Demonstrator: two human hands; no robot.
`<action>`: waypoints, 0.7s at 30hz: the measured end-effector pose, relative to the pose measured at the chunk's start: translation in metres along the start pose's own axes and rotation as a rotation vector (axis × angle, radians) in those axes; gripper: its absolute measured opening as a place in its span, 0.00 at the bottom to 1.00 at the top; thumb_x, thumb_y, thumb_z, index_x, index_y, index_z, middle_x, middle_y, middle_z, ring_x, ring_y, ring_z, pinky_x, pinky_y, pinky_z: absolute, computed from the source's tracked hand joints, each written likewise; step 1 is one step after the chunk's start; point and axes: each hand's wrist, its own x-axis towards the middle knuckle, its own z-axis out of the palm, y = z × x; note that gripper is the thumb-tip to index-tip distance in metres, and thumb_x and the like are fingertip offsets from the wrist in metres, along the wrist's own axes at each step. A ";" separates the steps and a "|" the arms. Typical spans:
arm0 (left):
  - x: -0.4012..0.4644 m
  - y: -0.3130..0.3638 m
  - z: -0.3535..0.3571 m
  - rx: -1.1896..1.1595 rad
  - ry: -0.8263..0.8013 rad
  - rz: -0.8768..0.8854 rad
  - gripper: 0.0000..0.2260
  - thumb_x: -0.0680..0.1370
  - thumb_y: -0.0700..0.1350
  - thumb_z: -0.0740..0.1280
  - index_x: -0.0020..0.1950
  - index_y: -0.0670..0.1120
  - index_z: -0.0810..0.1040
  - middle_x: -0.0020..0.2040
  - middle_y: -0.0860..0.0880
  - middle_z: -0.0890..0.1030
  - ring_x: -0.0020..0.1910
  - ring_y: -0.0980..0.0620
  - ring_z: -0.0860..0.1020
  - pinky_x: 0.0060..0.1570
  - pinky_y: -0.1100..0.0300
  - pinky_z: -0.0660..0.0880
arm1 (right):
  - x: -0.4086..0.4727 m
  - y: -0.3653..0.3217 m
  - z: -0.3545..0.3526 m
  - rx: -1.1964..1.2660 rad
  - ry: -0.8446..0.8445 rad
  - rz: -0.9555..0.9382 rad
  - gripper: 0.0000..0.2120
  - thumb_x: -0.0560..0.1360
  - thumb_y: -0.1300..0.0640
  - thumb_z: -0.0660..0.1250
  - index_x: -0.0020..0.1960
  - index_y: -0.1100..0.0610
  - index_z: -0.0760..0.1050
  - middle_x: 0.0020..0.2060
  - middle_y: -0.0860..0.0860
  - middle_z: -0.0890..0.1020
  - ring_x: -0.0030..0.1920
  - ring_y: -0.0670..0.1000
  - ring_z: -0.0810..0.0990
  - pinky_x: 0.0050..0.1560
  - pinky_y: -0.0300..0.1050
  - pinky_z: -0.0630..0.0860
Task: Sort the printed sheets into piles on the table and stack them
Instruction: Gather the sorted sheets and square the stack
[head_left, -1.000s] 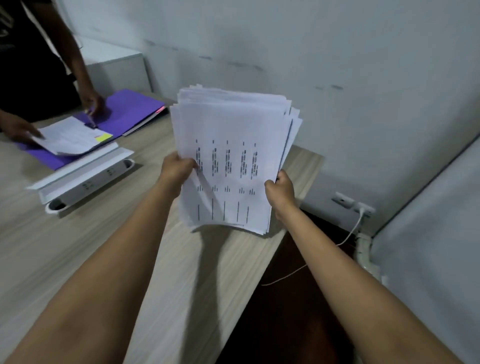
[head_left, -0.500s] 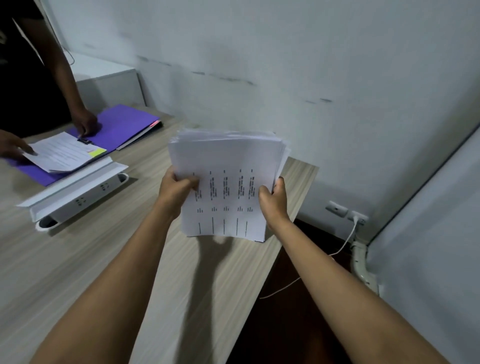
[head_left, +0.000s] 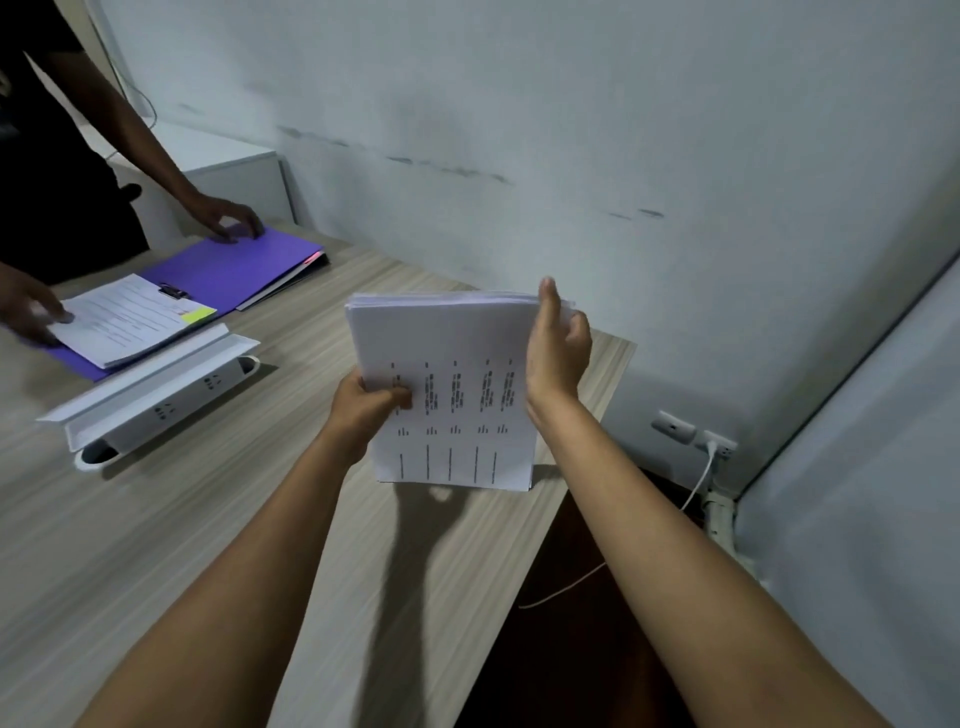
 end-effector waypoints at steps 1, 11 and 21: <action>0.000 -0.001 0.000 -0.003 0.005 -0.004 0.11 0.71 0.28 0.65 0.50 0.39 0.75 0.53 0.35 0.79 0.53 0.36 0.79 0.55 0.42 0.76 | 0.002 -0.004 0.002 -0.003 0.019 0.004 0.17 0.74 0.43 0.63 0.46 0.58 0.73 0.44 0.50 0.77 0.45 0.50 0.76 0.46 0.46 0.74; 0.001 -0.022 0.001 -0.047 0.070 -0.067 0.12 0.70 0.29 0.65 0.47 0.44 0.77 0.48 0.44 0.81 0.51 0.42 0.79 0.49 0.48 0.77 | 0.005 0.038 -0.026 -0.076 -0.257 -0.119 0.24 0.72 0.44 0.66 0.62 0.46 0.61 0.54 0.45 0.74 0.52 0.44 0.76 0.45 0.35 0.73; 0.004 -0.017 0.022 -0.136 0.206 -0.060 0.09 0.76 0.31 0.58 0.51 0.40 0.74 0.53 0.40 0.78 0.52 0.41 0.76 0.54 0.44 0.75 | 0.008 0.088 -0.038 -0.313 -0.294 -0.032 0.09 0.79 0.63 0.49 0.53 0.51 0.63 0.46 0.51 0.75 0.42 0.46 0.75 0.35 0.36 0.71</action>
